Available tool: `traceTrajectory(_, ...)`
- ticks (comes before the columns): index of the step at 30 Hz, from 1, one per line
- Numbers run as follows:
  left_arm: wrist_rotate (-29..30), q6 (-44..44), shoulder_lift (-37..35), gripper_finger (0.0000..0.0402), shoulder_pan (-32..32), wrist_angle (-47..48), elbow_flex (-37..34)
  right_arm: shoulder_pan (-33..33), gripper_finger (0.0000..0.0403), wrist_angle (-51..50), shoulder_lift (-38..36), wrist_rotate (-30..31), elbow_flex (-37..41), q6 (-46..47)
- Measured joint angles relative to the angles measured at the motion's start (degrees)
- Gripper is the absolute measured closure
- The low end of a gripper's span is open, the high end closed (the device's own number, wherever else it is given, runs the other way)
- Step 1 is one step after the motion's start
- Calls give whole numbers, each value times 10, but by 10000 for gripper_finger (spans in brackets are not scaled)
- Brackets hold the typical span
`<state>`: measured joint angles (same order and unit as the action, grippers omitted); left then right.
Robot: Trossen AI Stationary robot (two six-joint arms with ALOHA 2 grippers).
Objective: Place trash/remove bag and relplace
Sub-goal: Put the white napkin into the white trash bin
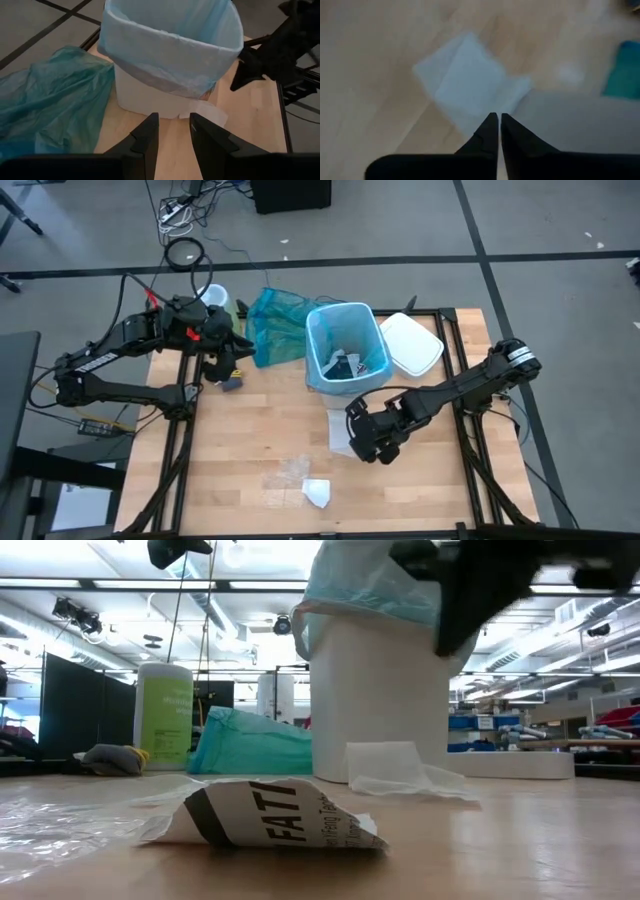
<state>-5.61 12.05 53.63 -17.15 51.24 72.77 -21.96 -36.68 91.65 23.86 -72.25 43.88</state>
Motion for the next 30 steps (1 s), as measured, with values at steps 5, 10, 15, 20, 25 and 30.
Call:
traceTrajectory(5,0,0,0,282,0,2,0,0,324,-17,1,-2,20,20)
traceTrajectory(10,0,0,0,282,0,2,0,0,243,47,1,-38,84,81)
traceTrajectory(15,0,0,0,282,0,5,0,-3,201,187,1,-25,172,134)
traceTrajectory(20,0,0,0,282,0,5,0,26,200,254,1,-11,225,151)
traceTrajectory(25,3,-3,0,282,0,5,0,57,203,257,1,-11,241,143)
traceTrajectory(30,13,-10,0,282,0,5,0,88,202,295,1,-12,253,133)
